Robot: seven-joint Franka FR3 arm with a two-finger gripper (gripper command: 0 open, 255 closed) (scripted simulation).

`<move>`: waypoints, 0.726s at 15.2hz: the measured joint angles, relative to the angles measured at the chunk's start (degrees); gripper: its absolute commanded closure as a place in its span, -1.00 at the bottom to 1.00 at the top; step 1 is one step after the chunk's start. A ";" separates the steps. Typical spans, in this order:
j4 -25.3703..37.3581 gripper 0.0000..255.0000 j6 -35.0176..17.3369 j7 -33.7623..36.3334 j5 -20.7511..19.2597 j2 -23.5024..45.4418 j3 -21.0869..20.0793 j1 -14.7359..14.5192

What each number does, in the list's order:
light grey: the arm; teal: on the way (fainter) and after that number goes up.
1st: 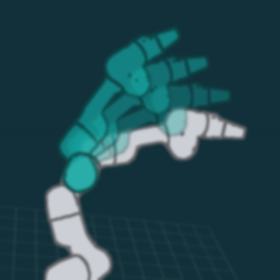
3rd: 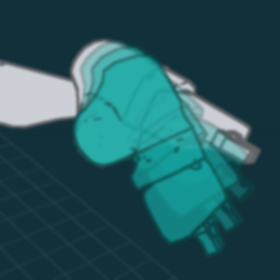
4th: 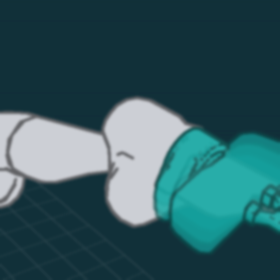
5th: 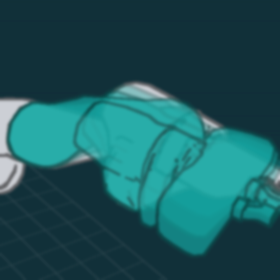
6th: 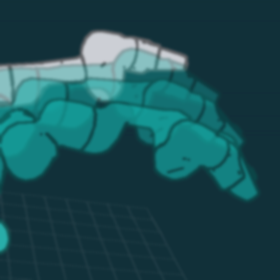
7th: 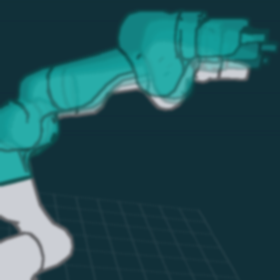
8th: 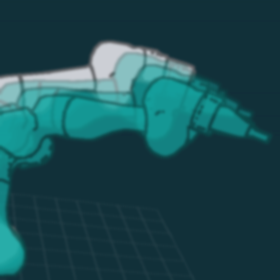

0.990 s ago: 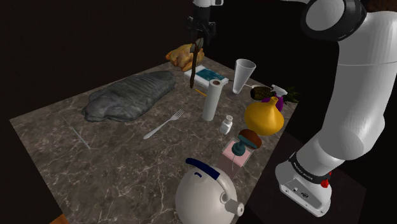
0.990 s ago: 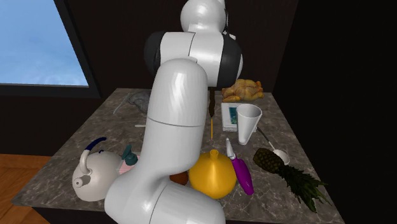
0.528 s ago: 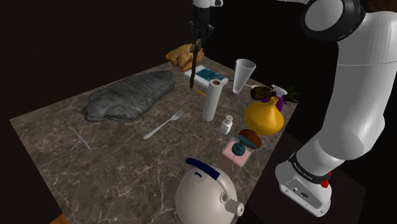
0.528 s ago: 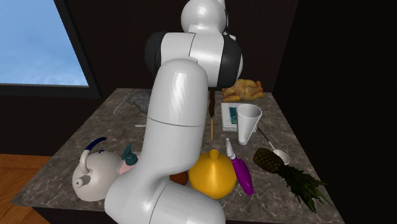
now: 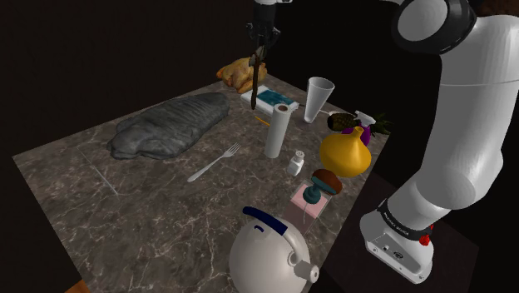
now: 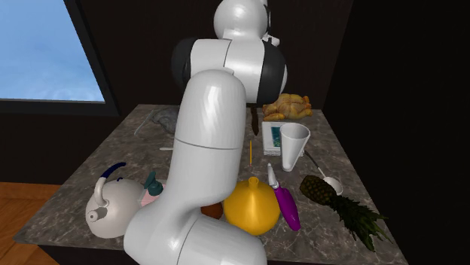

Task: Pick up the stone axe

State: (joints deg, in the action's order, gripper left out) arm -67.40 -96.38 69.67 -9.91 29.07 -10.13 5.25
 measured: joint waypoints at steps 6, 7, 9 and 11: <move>6.51 1.00 5.28 -0.39 -0.13 1.23 0.00 -0.64; 7.72 1.00 6.16 -0.52 -0.16 1.52 0.02 -0.71; 11.40 1.00 8.51 -0.85 -0.32 2.82 0.12 -0.99; 15.16 1.00 11.02 -1.07 -0.49 4.04 0.18 -1.41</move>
State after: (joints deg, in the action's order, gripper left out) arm -52.24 -85.36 68.60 -10.40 33.11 -9.95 3.84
